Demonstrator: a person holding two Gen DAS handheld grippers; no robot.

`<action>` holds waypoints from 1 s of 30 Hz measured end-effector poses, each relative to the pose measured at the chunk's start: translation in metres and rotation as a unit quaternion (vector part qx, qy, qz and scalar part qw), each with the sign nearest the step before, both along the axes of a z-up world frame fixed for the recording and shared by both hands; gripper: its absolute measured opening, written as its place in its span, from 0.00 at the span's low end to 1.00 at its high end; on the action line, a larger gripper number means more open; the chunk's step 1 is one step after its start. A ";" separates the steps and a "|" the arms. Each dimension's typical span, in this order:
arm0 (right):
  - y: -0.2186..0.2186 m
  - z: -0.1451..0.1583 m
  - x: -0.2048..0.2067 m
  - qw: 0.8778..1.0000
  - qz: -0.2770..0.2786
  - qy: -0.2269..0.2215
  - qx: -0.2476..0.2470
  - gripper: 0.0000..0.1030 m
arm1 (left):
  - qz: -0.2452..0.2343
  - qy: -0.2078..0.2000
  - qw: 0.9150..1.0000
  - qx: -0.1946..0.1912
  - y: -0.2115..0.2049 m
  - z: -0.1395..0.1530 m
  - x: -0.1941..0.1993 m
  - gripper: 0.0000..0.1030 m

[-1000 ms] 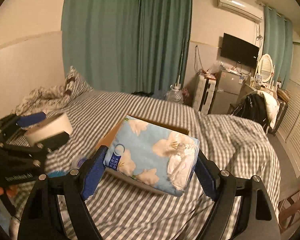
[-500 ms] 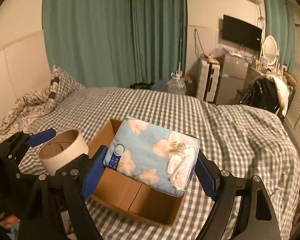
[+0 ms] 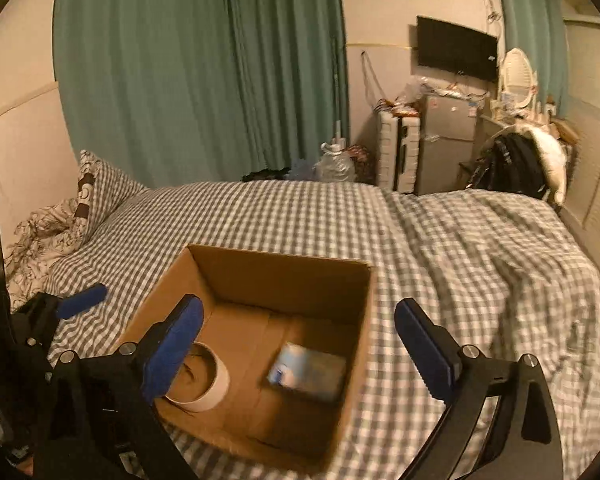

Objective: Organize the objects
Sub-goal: 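Carry the ring and tissue pack into the box and open both tools, then grasp the white figurine with the left tool while the right tool grasps the white glove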

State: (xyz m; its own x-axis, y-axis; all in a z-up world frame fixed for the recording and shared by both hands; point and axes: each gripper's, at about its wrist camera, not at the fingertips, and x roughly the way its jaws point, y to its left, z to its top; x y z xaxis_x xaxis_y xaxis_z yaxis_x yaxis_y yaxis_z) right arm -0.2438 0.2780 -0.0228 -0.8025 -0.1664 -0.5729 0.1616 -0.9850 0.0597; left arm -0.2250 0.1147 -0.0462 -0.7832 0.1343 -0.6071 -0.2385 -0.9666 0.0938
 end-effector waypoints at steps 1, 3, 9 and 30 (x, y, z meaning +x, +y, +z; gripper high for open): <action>0.002 0.005 0.009 1.000 -0.004 0.007 0.002 0.94 | 0.001 0.005 1.000 0.002 -0.002 0.006 0.006 1.00; 0.006 0.014 0.027 1.000 -0.009 0.016 0.003 0.95 | 0.005 0.013 1.000 0.004 -0.007 0.018 0.019 1.00; 0.007 0.044 0.077 0.999 -0.010 0.029 0.021 0.95 | 0.020 0.027 0.999 -0.010 -0.028 0.054 0.060 1.00; -0.078 0.020 0.189 0.997 0.055 0.026 0.044 0.95 | 0.128 -0.006 0.991 -0.027 -0.132 0.015 0.162 1.00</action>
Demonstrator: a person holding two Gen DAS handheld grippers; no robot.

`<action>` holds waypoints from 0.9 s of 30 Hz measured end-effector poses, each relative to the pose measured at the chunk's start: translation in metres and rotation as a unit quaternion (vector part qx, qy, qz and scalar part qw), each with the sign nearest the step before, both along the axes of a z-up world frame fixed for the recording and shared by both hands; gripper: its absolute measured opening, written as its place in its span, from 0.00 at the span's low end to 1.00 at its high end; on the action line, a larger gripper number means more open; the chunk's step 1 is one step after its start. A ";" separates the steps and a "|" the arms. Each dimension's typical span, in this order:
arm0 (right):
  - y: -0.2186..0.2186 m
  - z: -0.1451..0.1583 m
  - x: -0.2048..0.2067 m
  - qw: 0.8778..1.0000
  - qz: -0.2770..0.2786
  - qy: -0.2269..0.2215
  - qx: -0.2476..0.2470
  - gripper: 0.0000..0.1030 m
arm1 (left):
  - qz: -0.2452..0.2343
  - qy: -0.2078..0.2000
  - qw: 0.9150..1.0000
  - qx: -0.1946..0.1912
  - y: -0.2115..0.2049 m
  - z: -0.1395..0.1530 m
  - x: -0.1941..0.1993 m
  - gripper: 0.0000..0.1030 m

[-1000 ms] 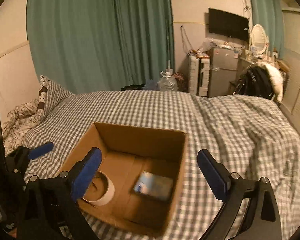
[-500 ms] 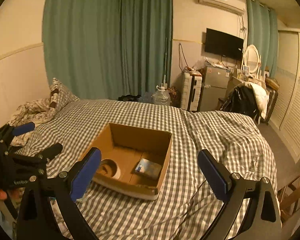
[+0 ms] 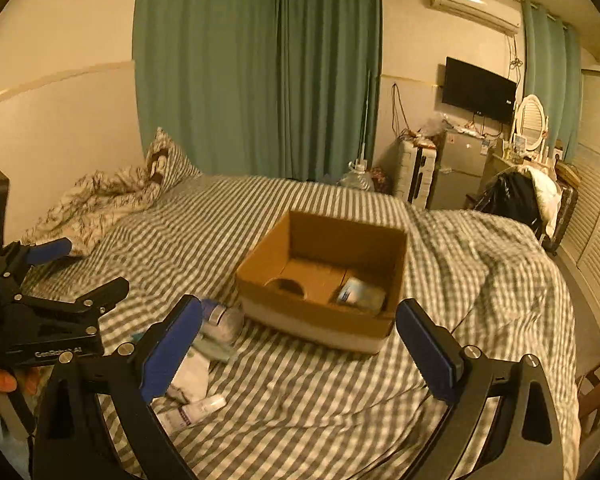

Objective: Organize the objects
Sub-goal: 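Grasp the white figurine with the left tool while the right tool grasps the white glove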

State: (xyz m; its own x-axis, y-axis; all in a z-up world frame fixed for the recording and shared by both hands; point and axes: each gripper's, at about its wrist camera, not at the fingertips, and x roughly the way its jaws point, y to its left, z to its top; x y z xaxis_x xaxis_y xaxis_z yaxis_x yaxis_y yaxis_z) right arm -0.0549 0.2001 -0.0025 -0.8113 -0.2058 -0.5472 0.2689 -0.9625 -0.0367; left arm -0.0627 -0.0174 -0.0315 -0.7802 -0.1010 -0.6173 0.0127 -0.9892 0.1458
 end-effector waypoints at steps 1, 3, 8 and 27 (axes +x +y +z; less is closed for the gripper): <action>-0.003 -0.006 0.000 1.000 0.000 -0.004 0.001 0.95 | 0.009 -0.010 1.000 -0.002 -0.005 -0.010 0.000 1.00; -0.010 -0.025 -0.004 1.000 0.006 -0.021 0.003 0.95 | 0.026 -0.038 0.999 -0.004 -0.013 -0.031 -0.002 1.00; -0.016 -0.062 -0.020 0.998 0.017 -0.058 0.013 0.95 | 0.046 -0.101 0.993 -0.036 -0.018 -0.077 -0.005 1.00; -0.023 -0.113 -0.035 0.993 0.028 -0.116 0.007 0.95 | 0.001 -0.118 0.993 -0.026 -0.017 -0.099 -0.007 0.82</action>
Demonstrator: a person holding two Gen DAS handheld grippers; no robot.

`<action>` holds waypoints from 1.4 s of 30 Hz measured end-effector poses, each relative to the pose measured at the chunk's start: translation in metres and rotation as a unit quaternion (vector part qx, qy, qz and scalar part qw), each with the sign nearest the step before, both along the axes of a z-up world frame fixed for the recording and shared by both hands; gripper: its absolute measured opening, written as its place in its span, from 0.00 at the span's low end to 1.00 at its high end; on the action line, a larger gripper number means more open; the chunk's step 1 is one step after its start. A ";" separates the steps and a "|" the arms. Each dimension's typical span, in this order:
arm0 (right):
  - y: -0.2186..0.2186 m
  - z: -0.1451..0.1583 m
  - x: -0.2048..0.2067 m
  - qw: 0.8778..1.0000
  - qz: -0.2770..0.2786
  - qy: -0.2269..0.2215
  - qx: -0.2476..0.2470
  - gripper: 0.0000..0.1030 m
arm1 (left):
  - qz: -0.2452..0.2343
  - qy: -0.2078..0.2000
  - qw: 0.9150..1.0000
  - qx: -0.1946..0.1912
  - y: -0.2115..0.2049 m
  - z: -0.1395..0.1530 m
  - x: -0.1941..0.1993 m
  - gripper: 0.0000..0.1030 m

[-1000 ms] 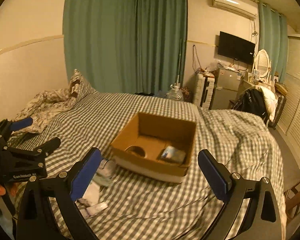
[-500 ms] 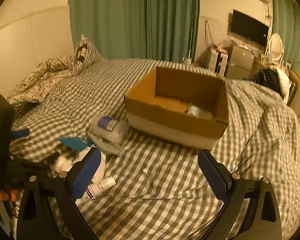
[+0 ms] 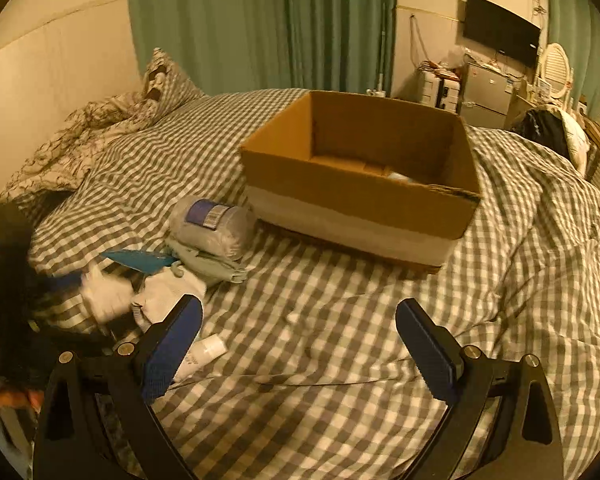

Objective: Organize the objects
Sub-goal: 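Grasp the white figurine with the left tool while the right tool grasps the white glove, then carry the figurine and glove over the box and open both tools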

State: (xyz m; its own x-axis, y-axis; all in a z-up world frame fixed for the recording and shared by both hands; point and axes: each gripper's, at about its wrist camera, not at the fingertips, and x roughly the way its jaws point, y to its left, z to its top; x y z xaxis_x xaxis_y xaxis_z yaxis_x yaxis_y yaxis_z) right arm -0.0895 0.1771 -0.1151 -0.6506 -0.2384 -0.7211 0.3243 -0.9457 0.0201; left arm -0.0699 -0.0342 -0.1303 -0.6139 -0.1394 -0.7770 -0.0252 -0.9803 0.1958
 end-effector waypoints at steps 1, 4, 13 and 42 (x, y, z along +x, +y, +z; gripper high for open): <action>-0.006 -0.002 0.001 1.000 0.006 0.000 0.003 0.95 | 0.009 0.013 1.000 0.000 -0.008 0.010 0.000 0.82; -0.030 -0.013 0.002 0.999 0.034 -0.014 0.006 0.95 | 0.030 0.046 0.998 -0.009 -0.030 0.032 0.004 0.82; -0.106 -0.055 -0.009 0.992 0.108 -0.059 0.039 0.94 | 0.038 0.045 0.998 0.016 -0.055 0.029 0.004 0.82; 0.006 0.076 0.045 0.994 0.067 0.082 -0.032 0.29 | -0.083 0.095 0.989 0.077 0.051 0.095 0.008 0.82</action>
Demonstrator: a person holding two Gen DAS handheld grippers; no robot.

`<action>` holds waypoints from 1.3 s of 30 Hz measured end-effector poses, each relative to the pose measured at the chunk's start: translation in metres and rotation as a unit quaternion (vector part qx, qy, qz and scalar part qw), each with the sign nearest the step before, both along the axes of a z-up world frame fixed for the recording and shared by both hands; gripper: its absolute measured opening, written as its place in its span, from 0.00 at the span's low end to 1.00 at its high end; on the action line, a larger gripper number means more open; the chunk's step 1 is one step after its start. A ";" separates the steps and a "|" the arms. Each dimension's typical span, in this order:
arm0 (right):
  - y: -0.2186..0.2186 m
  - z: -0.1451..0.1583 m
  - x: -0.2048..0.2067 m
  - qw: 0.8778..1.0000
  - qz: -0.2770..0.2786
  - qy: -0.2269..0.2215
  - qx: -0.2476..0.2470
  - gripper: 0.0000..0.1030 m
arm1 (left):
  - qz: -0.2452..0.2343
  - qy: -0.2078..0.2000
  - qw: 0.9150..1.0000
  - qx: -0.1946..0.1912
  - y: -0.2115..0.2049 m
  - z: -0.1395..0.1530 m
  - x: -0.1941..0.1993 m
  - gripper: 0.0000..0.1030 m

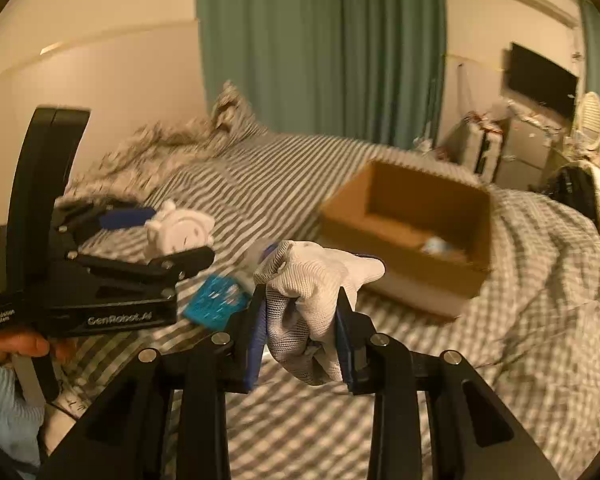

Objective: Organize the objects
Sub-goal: 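Carry the figurine and glove over the box and open both tools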

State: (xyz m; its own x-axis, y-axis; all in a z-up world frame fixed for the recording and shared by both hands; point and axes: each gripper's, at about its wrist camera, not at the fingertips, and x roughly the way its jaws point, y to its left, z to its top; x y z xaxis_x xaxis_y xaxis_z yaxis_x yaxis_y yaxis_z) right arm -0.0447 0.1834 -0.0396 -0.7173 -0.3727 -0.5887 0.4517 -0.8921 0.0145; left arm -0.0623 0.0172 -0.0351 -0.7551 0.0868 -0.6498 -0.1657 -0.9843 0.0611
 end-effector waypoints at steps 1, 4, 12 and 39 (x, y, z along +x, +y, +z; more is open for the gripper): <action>0.008 0.007 -0.004 1.000 -0.008 0.008 -0.001 0.29 | -0.011 0.007 1.000 0.003 0.009 0.007 -0.005 0.82; 0.029 0.026 -0.020 0.999 -0.033 0.031 -0.002 0.29 | -0.026 0.019 0.999 0.013 0.027 0.023 -0.023 0.82; 0.066 0.056 -0.086 0.995 -0.072 0.062 -0.008 0.29 | -0.049 0.047 0.998 0.010 0.077 0.043 -0.092 0.82; 0.098 0.040 -0.163 0.987 -0.147 0.044 -0.040 0.72 | -0.016 0.052 0.998 0.009 0.084 0.024 -0.146 1.00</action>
State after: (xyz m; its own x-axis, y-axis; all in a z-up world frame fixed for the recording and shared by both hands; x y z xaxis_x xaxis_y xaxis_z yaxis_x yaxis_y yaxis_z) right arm -0.2075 0.2817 0.0003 -0.8485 -0.1837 -0.4963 0.1767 -0.9823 0.0615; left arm -0.2086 0.1016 -0.0107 -0.8150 0.1232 -0.5662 -0.1914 -0.9795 0.0624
